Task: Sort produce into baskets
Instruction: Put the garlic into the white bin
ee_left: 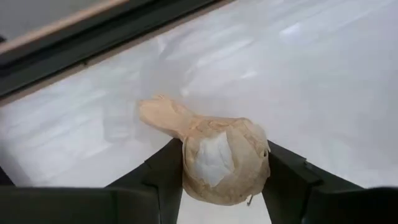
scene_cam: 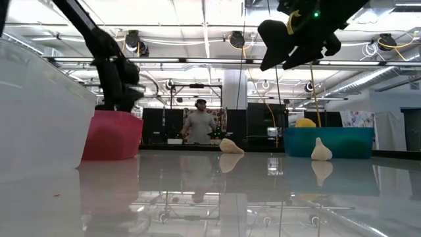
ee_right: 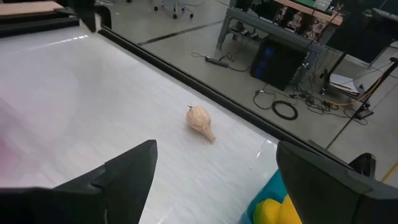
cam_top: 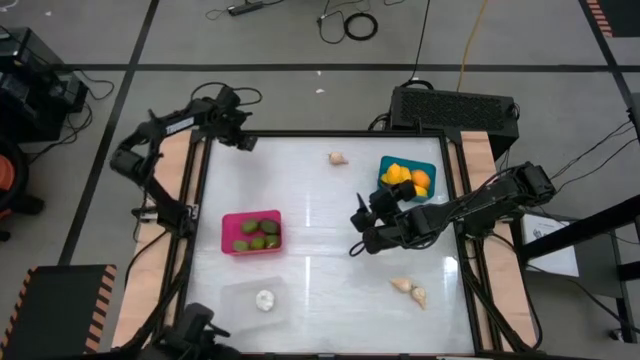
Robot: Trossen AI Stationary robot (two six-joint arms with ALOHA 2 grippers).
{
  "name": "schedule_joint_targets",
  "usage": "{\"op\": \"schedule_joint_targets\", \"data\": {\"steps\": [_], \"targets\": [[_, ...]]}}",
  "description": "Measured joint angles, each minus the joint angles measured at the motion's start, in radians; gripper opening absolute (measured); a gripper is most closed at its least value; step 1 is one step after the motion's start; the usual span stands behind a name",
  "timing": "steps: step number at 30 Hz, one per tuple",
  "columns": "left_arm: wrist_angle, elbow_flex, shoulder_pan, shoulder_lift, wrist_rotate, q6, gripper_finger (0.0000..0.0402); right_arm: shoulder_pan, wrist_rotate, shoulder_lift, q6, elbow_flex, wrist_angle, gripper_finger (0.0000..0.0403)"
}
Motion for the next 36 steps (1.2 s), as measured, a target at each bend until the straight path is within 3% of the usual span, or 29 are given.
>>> {"op": "schedule_joint_targets", "data": {"steps": [6, 11, 17, 22, 26, 32, 36], "targets": [[-0.079, 0.000, -0.084, -0.212, 0.237, -0.012, 0.0180, 0.000, 0.000, 0.000, -0.101, 0.000, 0.115, 0.0322], [-0.096, -0.035, -0.348, -0.375, 0.371, -0.031, 0.0180, 0.000, -0.028, 0.000, -0.172, 0.000, 0.186, 0.0322], [-0.041, -0.174, -0.796, -0.497, 0.359, -0.180, 0.0180, 0.001, -0.135, 0.000, -0.258, 0.000, 0.256, 0.0322], [0.157, -0.289, -1.135, -0.511, 0.254, -0.399, 0.0180, 0.001, -0.158, 0.000, -0.278, 0.000, 0.276, 0.0322], [0.327, -0.346, -1.358, -0.476, 0.246, -0.536, 0.0180, 0.001, -0.159, 0.000, -0.272, 0.000, 0.278, 0.0322], [0.463, -0.348, -1.570, -0.419, 0.220, -0.553, 0.0180, 0.001, -0.159, 0.000, -0.271, 0.000, 0.290, 0.0322], [0.472, -0.348, -1.652, -0.377, 0.163, -0.408, 0.0180, 0.001, -0.159, -0.001, -0.270, 0.000, 0.303, 0.0322]]}}
